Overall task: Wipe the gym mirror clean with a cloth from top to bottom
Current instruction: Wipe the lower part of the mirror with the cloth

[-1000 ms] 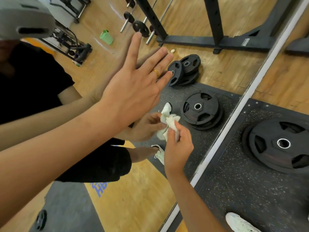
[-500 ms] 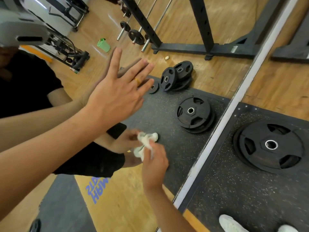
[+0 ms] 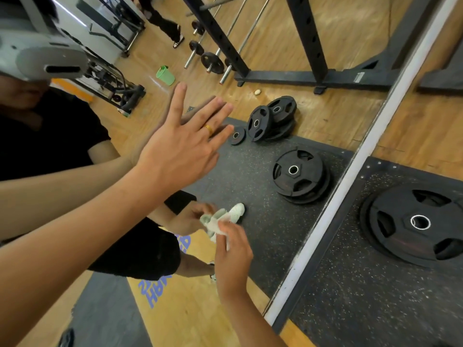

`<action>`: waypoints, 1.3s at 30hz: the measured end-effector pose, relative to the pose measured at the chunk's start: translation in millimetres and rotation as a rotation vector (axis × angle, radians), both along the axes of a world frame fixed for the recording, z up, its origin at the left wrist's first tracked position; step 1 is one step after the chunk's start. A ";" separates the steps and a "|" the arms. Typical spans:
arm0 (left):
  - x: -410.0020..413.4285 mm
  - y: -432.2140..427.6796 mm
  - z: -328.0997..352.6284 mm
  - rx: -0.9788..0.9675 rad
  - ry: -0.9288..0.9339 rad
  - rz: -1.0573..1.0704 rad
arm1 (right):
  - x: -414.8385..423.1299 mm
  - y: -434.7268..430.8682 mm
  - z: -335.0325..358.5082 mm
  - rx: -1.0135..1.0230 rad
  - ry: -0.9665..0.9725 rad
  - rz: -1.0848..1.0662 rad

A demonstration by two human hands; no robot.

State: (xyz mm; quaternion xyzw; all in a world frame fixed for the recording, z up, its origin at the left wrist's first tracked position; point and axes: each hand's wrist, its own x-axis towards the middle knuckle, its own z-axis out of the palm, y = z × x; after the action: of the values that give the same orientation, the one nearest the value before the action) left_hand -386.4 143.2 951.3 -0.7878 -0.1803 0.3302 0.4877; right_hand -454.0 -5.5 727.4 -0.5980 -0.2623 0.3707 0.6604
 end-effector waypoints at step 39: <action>-188.0 -147.8 -3.1 -0.066 -0.237 0.040 | -5.1 -8.5 -4.4 -0.069 -0.025 0.021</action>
State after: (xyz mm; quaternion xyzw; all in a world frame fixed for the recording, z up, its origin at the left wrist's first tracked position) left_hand -574.4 -4.7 948.2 -0.8333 -0.2414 0.2500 0.4300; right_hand -459.1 -13.9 723.0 -0.6219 -0.2639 0.3791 0.6323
